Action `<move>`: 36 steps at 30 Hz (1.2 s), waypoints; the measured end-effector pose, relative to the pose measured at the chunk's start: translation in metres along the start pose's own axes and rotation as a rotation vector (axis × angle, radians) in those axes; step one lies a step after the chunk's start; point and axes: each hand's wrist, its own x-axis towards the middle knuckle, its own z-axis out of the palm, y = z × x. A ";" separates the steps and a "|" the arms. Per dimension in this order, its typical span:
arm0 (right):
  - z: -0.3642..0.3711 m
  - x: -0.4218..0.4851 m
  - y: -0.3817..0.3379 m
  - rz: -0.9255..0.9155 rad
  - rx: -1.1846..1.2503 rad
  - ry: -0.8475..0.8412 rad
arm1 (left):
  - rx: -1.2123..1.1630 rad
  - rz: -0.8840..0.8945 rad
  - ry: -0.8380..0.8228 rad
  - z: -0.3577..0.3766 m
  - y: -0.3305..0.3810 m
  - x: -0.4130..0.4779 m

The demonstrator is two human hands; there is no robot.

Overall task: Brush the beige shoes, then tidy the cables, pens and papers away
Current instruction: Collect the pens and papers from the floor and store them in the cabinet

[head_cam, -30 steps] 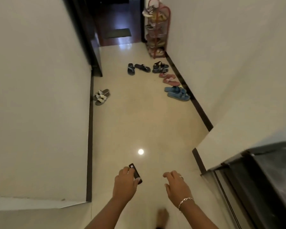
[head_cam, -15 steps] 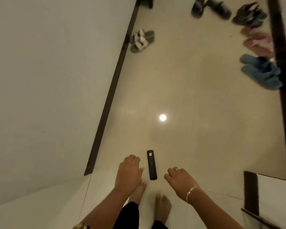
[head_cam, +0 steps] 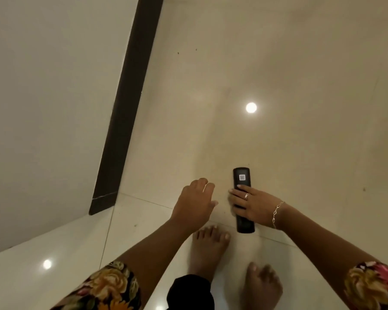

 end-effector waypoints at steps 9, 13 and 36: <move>-0.050 -0.040 0.009 0.331 0.164 0.015 | -0.013 0.087 -0.018 -0.024 0.026 -0.016; -0.136 -0.086 -0.037 0.670 0.272 0.019 | -0.036 0.189 -0.062 -0.100 0.069 -0.040; -0.534 -0.215 -0.551 2.365 0.749 0.341 | 0.069 1.030 -0.216 -0.371 0.384 -0.380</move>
